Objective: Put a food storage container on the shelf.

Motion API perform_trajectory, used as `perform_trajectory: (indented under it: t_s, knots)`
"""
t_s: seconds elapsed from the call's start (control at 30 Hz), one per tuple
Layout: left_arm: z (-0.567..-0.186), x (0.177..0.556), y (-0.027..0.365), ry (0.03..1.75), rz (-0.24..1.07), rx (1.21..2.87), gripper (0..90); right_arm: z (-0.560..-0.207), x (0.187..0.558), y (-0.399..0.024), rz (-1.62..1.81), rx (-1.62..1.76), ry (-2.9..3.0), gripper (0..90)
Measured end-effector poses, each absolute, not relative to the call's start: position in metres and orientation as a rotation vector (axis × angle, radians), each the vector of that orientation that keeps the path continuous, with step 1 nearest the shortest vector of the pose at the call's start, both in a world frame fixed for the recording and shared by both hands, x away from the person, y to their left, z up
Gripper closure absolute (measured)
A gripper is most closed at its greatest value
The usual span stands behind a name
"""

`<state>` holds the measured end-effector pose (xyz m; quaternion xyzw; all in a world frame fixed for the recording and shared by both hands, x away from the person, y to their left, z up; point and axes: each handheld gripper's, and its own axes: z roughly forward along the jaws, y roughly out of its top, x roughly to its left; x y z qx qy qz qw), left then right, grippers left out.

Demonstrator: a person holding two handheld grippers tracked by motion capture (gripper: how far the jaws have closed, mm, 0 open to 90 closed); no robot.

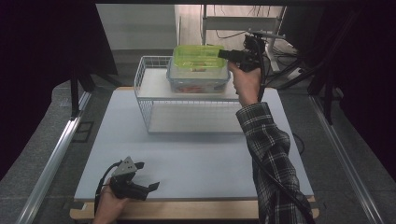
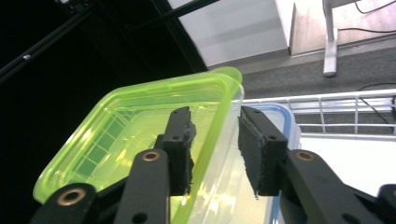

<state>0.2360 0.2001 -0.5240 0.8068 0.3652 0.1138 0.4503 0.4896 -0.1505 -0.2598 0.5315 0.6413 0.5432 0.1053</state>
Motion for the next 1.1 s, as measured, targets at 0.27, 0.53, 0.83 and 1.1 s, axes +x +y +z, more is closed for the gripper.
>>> perform_trajectory:
  t_s: [0.27,0.53,0.83,1.1]
  knots:
    - [-0.524,0.236,0.199,0.902,0.285,2.000,2.5,-0.254,0.479,-0.163,1.621,1.486,1.944,46.8]
    - [-0.524,0.236,0.199,0.902,0.287,2.003,2.5,-0.256,0.466,-0.177,1.628,1.412,2.017,37.4]
    - [-0.524,0.236,0.198,0.904,0.286,2.004,2.5,-0.257,0.450,-0.188,1.544,1.320,2.062,28.3]
    - [-0.525,0.236,0.198,0.904,0.288,2.005,2.6,-0.265,0.438,-0.196,1.505,1.260,2.097,23.1]
